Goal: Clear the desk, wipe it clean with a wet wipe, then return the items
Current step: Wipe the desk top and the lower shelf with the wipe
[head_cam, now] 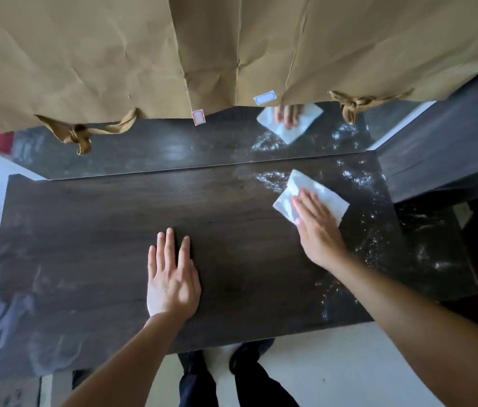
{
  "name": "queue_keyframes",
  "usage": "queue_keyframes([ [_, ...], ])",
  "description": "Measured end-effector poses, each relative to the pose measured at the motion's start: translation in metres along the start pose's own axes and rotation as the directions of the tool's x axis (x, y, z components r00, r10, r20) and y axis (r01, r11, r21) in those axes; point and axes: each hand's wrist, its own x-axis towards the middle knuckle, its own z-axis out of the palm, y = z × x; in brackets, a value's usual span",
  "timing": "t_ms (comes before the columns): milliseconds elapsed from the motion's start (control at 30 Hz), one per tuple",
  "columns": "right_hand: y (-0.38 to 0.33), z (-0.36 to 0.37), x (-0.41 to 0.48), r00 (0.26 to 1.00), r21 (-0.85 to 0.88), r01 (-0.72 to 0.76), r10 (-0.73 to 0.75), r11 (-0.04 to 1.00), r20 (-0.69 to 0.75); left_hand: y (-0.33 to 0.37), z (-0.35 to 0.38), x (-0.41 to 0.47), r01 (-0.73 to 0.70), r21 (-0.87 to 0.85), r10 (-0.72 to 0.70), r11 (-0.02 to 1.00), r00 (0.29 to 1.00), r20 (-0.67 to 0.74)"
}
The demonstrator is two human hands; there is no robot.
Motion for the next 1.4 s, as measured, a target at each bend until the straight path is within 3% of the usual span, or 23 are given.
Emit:
queue_keyframes([
  [67,0.008,-0.002,0.04,0.984,-0.028,-0.173,0.172,0.984,-0.034,0.0,0.002,0.001,-0.001,0.018,0.001,1.0,1.0,0.002],
  [133,-0.011,0.009,0.059,0.972,-0.005,-0.233,0.233,0.972,-0.035,0.0,0.003,0.001,0.003,0.029,-0.003,1.0,1.0,0.007],
  [167,-0.025,0.017,0.055,0.982,-0.005,-0.187,0.187,0.982,-0.012,0.0,0.003,0.0,0.006,0.031,-0.007,0.999,1.0,0.012],
  [233,-0.052,0.038,0.024,0.998,0.007,0.038,-0.038,0.999,0.054,0.0,0.003,-0.001,0.015,0.033,-0.016,0.999,1.0,0.022],
  [300,-0.058,0.039,-0.009,0.969,0.039,0.208,-0.212,0.977,0.13,0.0,0.001,0.0,0.023,0.034,-0.024,0.999,0.999,0.021],
  [367,-0.038,0.024,0.002,0.954,0.027,0.275,-0.276,0.961,0.113,0.002,0.0,0.001,0.022,0.037,-0.023,0.999,0.999,0.028],
  [467,-0.009,0.007,0.059,1.0,-0.051,0.005,-0.004,0.999,0.022,0.002,0.001,0.001,0.018,0.035,-0.019,0.999,0.999,0.031],
  [533,-0.023,0.012,0.079,0.979,-0.014,-0.199,0.198,0.98,-0.04,0.001,0.0,0.002,0.021,0.032,-0.022,0.999,0.999,0.033],
  [567,-0.04,0.022,0.078,0.973,0.017,-0.227,0.228,0.974,-0.044,0.001,0.0,0.002,0.02,0.032,-0.021,0.999,0.999,0.032],
  [633,-0.077,0.043,0.059,0.997,0.076,-0.07,0.066,0.995,0.044,0.002,-0.002,0.001,0.025,0.031,-0.026,0.999,0.999,0.037],
  [733,-0.083,0.045,0.043,0.97,0.085,0.215,-0.223,0.973,0.097,0.004,-0.004,0.002,0.028,0.027,-0.029,0.999,0.998,0.05],
  [800,-0.061,0.031,0.061,0.978,0.084,0.194,-0.2,0.977,0.062,0.004,-0.004,0.002,0.028,0.03,-0.029,0.999,0.998,0.049],
  [900,-0.048,0.021,0.078,0.995,0.095,-0.039,0.048,0.995,-0.086,0.002,-0.002,0.002,0.024,0.03,-0.026,0.999,0.998,0.052],
  [933,-0.059,0.026,0.08,0.992,0.102,-0.059,0.069,0.993,-0.105,0.001,-0.002,0.002,0.022,0.031,-0.023,0.999,0.998,0.051],
  [1067,-0.125,0.048,0.092,0.987,0.201,0.16,-0.161,0.967,-0.011,0.002,-0.003,0.003,0.018,0.028,-0.019,0.999,0.999,0.044],
  [1167,-0.122,0.036,0.111,0.96,0.24,0.247,-0.272,0.939,0.074,0.001,-0.003,0.003,0.019,0.025,-0.02,1.0,0.999,0.043],
  [1233,-0.088,0.024,0.107,0.976,0.218,0.213,-0.217,0.952,-0.006,0.001,-0.002,0.003,0.016,0.034,-0.017,0.999,0.999,0.047],
  [1300,-0.046,0.009,0.096,0.989,0.202,0.014,0.016,0.979,-0.149,0.0,-0.002,0.003,0.016,0.042,-0.019,0.999,0.998,0.053],
  [1400,-0.031,0.009,0.093,0.94,0.224,-0.222,0.27,0.949,-0.21,0.0,-0.001,0.003,0.019,0.041,-0.022,0.999,0.998,0.053],
])
